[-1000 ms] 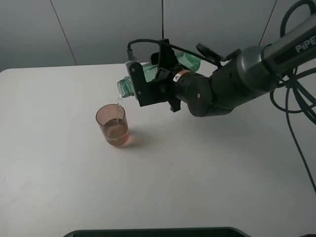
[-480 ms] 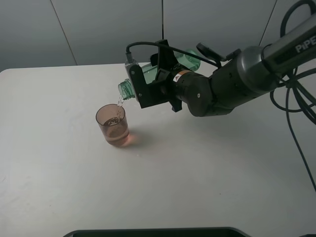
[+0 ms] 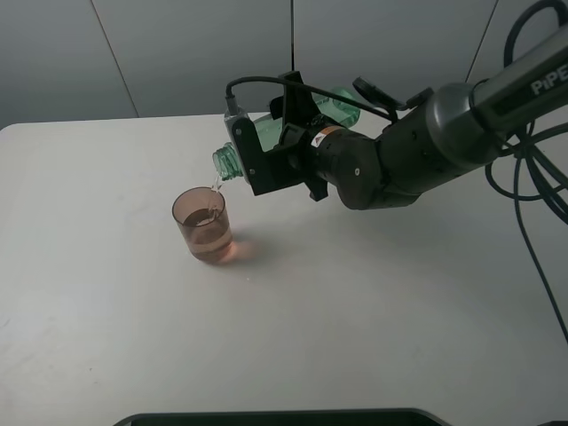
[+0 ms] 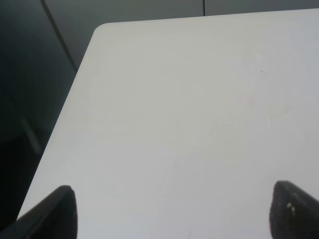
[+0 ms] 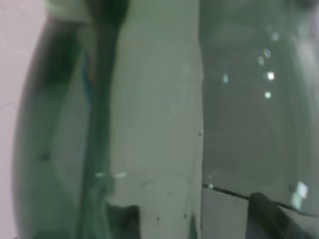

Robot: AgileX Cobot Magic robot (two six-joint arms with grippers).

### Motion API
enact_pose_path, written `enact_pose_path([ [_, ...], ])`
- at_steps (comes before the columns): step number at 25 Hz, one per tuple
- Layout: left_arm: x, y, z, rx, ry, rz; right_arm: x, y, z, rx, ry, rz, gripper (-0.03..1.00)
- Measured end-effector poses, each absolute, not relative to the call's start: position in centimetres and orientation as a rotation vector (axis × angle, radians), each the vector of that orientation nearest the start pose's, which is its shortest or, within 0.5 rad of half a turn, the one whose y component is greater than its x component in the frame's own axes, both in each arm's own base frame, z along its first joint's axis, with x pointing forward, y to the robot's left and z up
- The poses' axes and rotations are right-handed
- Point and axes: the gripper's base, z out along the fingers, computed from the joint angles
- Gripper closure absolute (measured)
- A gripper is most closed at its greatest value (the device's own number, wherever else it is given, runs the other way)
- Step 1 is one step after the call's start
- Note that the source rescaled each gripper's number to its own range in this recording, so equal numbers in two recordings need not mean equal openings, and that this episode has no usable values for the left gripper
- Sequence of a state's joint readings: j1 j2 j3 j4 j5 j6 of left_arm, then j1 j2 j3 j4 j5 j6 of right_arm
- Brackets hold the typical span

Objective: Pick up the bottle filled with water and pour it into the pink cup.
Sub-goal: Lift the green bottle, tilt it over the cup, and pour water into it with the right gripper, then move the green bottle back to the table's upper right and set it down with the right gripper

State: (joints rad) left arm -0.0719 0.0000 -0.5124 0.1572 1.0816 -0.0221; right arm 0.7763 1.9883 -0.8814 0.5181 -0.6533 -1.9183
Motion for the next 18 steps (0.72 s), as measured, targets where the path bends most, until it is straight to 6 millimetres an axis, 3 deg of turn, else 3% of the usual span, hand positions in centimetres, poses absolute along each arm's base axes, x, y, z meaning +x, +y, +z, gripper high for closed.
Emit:
enact_pose_path([
  [13,-0.7,1.3,28.0,0.041,2.045,0.130,29.1,24.6,13.2,-1.572,1.213,-0.635,0.97],
  [18,-0.7,1.3,28.0,0.041,2.045,0.130,29.0,24.5,15.2,-1.372,1.327,-0.496,0.97],
])
